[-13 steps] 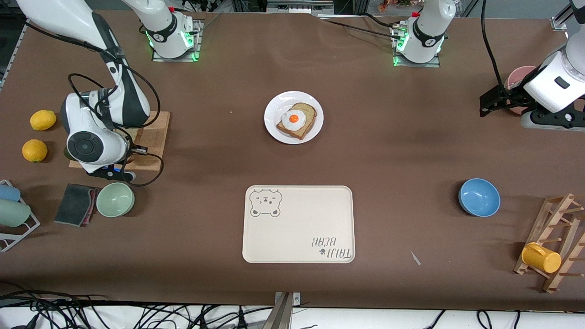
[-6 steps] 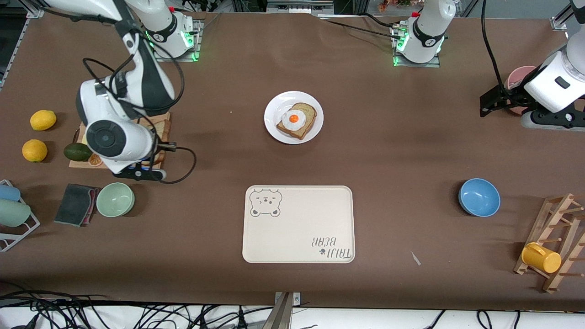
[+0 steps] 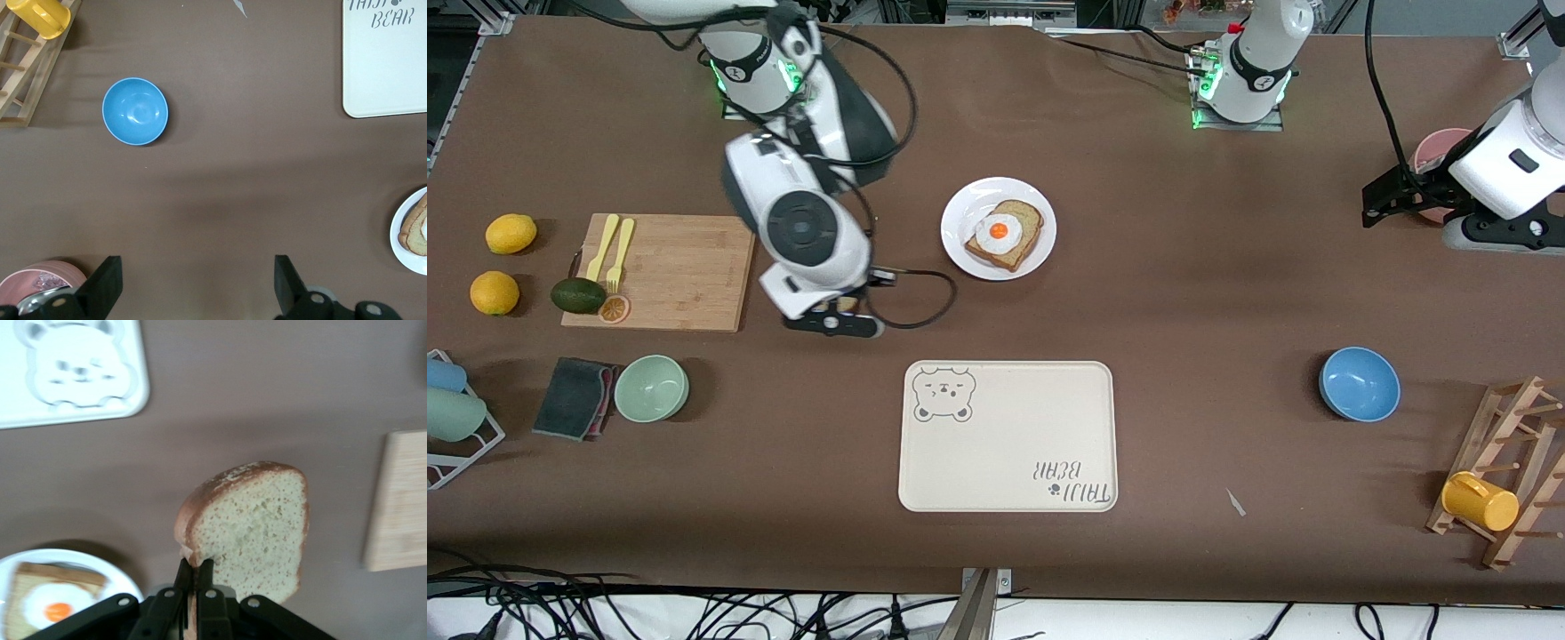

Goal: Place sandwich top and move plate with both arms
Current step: 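Lay the bread slice onto the egg and open the right gripper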

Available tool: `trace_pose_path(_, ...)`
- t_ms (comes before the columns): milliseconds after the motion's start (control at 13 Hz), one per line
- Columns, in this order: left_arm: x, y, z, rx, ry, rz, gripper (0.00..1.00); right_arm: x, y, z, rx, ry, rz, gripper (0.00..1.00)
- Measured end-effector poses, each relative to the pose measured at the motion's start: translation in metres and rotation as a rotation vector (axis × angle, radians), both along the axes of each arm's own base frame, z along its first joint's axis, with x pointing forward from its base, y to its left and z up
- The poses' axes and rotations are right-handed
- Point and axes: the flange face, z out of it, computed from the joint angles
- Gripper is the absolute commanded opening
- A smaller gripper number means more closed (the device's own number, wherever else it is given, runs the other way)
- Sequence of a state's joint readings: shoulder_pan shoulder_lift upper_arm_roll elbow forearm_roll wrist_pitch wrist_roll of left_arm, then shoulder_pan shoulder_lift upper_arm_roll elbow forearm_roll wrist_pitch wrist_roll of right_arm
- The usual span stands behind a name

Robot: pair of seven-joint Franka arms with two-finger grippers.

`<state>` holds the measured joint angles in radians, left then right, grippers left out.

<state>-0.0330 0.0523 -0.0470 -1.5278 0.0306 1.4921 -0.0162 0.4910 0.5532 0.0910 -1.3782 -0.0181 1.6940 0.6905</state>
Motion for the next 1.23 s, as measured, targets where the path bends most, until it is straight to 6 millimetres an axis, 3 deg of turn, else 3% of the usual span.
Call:
trace_pose_path(154,0.000,0.000,0.000,0.000,0.000,0.000,1.00,-0.001,0.044,-0.006,0.028,-0.015,-0.026,0.00)
trace_pose_path(463,0.000,-0.003,0.000,0.000,0.000,-0.005,1.00,-0.020,0.105,-0.028,0.035,-0.019,-0.046,0.00)
trace_pose_path(771,0.000,-0.001,0.000,0.000,0.000,-0.003,1.00,-0.077,0.169,-0.052,-0.014,-0.003,-0.148,0.00)
trace_pose_path(1002,0.000,-0.001,0.000,0.000,0.000,-0.001,1.00,-0.093,0.181,-0.056,-0.001,0.056,-0.213,0.00)
trace_pose_path(1234,0.000,0.000,0.000,0.000,0.000,0.001,1.00,-0.098,0.176,-0.082,-0.042,0.088,-0.213,0.00)
